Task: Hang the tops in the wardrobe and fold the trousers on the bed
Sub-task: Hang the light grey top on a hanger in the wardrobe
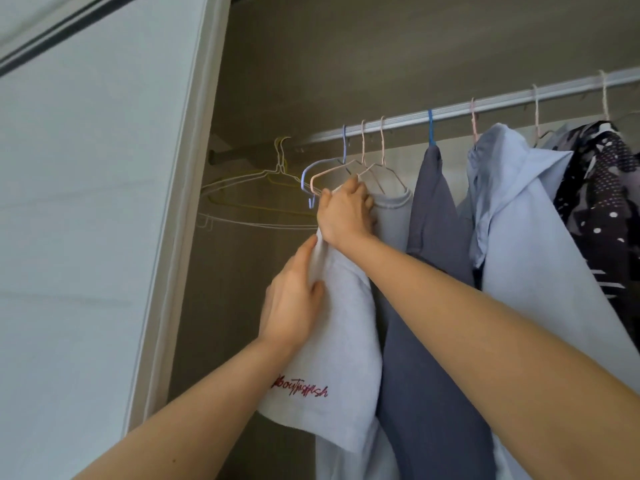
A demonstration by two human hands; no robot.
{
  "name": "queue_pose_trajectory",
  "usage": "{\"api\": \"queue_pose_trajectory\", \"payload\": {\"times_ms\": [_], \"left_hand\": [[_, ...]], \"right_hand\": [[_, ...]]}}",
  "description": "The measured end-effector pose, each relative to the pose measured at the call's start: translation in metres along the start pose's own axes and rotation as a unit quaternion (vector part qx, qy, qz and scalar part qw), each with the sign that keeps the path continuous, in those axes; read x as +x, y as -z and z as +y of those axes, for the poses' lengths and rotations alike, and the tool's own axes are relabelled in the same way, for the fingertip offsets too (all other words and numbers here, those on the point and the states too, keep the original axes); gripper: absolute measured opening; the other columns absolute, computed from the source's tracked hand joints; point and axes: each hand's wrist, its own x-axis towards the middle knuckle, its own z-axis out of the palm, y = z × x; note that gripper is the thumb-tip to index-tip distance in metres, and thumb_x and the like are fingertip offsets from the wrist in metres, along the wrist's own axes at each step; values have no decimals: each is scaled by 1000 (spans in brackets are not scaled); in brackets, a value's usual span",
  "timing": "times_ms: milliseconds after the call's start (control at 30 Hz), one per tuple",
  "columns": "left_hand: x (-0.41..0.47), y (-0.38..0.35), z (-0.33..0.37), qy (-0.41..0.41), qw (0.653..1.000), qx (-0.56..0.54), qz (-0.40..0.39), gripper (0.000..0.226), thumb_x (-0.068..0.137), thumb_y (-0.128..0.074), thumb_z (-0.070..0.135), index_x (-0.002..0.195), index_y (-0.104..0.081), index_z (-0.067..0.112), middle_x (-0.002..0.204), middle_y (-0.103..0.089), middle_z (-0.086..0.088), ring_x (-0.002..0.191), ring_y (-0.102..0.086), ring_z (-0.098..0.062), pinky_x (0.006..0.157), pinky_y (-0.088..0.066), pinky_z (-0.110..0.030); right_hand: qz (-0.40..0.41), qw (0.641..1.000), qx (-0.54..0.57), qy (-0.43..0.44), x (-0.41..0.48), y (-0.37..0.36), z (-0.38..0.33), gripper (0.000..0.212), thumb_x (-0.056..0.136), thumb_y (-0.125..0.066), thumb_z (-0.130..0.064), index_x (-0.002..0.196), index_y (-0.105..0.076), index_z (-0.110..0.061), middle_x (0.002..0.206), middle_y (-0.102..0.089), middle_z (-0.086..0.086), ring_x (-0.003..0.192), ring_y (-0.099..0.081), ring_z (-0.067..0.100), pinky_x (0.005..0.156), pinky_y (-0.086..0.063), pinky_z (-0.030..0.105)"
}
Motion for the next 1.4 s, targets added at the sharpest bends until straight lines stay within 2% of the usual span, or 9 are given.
{"api": "queue_pose_trajectory", "payload": {"times_ms": [200, 300, 367, 533, 733, 900, 1000, 1200, 1400], "left_hand": [[-36, 32, 6, 26, 1000, -11, 6, 61, 96, -53, 10, 150, -31, 29, 143, -49, 7, 123, -50, -7, 103, -44, -29], [-55, 45, 12, 47, 999, -12, 2, 57, 98, -52, 13, 147, -31, 31, 134, -48, 12, 106, -45, 2, 81, -39, -8], [-66, 54, 19, 57, 998, 0, 0, 55, 99, -50, 15, 148, -31, 32, 134, -47, 11, 102, -45, 2, 72, -31, -2], [-86, 80, 46, 65, 997, 42, 16, 49, 100, -51, 17, 145, -36, 30, 139, -46, 7, 103, -47, -3, 79, -42, -15], [-126, 108, 82, 89, 990, 109, 11, 43, 98, -54, 14, 139, -45, 25, 135, -51, 5, 114, -55, -14, 88, -49, -24], [-169, 125, 104, 116, 975, 190, 5, 35, 99, -54, 21, 133, -50, 29, 133, -55, 8, 114, -57, -13, 86, -43, -20], [-204, 138, 120, 143, 961, 238, 9, 37, 99, -52, 19, 135, -50, 29, 132, -57, 8, 118, -55, -13, 94, -45, -25], [-277, 167, 153, 180, 935, 306, 4, 33, 99, -53, 26, 132, -52, 31, 118, -60, 12, 99, -50, -2, 76, -34, -9], [-356, 206, 186, 196, 906, 376, -7, 30, 98, -54, 22, 127, -56, 26, 104, -58, 16, 94, -51, -1, 78, -40, -18]], "right_hand": [[-24, 997, -42, 67, -53, 27, -2, 62, 103, -34, -37, 149, -17, -1, 150, -32, 19, 136, -33, 34, 109, -31, 43], [-34, 987, -92, 129, -83, 43, -2, 61, 103, -35, -37, 149, -17, -1, 151, -31, 17, 137, -34, 32, 111, -32, 41], [-47, 979, -115, 164, -103, 53, -4, 62, 103, -35, -37, 149, -17, -1, 153, -29, 16, 139, -30, 31, 112, -33, 41], [-70, 958, -149, 233, -149, 76, -3, 62, 103, -34, -36, 151, -15, -2, 156, -25, 14, 145, -22, 29, 118, -25, 39], [-115, 952, -116, 260, -204, 101, 10, 65, 99, -45, -33, 150, -18, -5, 154, -32, 13, 144, -25, 30, 115, -27, 39], [-139, 947, -57, 283, -249, 123, 26, 62, 97, -49, -32, 148, -26, -5, 149, -39, 13, 142, -30, 32, 113, -31, 41], [-155, 942, -6, 298, -281, 135, 33, 58, 98, -48, -31, 146, -31, -5, 147, -43, 15, 139, -34, 34, 111, -34, 42], [-194, 925, 76, 318, -351, 159, 37, 57, 97, -51, -34, 145, -36, -7, 145, -47, 14, 137, -40, 33, 109, -35, 40], [-237, 890, 173, 348, -431, 169, 26, 51, 92, -61, -27, 134, -50, -3, 130, -59, 18, 124, -53, 38, 100, -43, 43]]}}
